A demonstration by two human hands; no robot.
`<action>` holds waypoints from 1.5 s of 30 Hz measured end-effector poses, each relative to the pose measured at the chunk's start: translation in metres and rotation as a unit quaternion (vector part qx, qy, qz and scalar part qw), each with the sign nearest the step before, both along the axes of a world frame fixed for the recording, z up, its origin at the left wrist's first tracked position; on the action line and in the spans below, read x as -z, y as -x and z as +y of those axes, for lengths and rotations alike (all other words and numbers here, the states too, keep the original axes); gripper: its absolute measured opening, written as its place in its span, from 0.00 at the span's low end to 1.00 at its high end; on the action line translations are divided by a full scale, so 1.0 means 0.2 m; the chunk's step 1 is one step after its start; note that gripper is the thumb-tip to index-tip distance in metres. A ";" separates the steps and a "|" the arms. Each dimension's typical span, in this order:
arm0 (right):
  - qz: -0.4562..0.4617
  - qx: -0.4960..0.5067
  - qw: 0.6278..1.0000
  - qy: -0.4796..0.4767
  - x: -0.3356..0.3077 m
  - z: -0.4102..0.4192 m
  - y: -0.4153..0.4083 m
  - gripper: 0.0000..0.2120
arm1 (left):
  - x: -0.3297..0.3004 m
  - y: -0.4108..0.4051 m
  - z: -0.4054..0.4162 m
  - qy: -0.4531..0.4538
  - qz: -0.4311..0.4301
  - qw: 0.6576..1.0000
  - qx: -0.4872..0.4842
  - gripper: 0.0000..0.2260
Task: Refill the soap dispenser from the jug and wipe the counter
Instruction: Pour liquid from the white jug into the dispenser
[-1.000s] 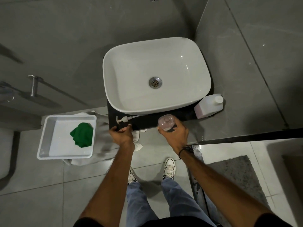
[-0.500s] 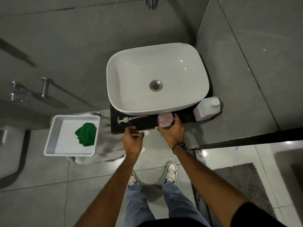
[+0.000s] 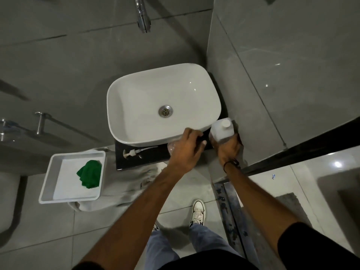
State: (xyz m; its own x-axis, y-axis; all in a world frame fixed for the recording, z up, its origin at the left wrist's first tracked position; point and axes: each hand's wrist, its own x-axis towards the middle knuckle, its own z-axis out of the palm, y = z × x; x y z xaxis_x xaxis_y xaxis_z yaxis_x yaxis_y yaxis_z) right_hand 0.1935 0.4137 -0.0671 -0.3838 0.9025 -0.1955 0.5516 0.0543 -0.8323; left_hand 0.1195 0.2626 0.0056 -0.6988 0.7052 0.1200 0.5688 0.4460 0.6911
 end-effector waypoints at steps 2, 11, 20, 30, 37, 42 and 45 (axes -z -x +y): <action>-0.030 -0.044 0.998 0.016 0.01 0.04 -0.05 0.28 | -0.02 -0.01 0.12 0.042 0.047 0.996 0.056 0.17; -0.145 -0.216 0.965 -0.024 0.00 -0.02 -0.36 0.41 | -0.01 -0.07 0.20 0.191 0.388 0.891 0.141 0.17; -0.145 -0.270 0.945 -0.112 0.02 -0.08 -0.40 0.34 | -0.03 -0.17 0.06 0.209 0.132 0.968 -0.038 0.36; -0.153 -0.298 0.935 -0.113 0.05 -0.13 -0.39 0.33 | -0.01 -0.17 -0.03 0.131 0.003 0.991 0.004 0.27; -0.167 -0.324 0.926 -0.102 0.07 -0.16 -0.39 0.31 | -0.02 -0.20 -0.04 0.191 0.069 0.979 -0.018 0.29; -0.175 -0.332 0.920 -0.111 0.10 -0.18 -0.41 0.36 | 0.01 -0.24 -0.11 0.176 0.084 0.979 0.062 0.15; -0.156 -0.361 0.909 -0.138 0.11 -0.21 -0.40 0.33 | 0.03 -0.30 -0.20 0.139 0.038 0.989 -0.011 0.13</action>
State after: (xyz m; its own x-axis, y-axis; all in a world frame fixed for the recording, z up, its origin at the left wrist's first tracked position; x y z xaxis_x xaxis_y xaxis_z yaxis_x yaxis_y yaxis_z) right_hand 0.2726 0.3714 -0.0891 -0.8607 0.4678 -0.2011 0.4955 0.6788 -0.5420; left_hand 0.1796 0.2233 0.0001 -0.7103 0.7035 -0.0243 0.6029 0.6258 0.4949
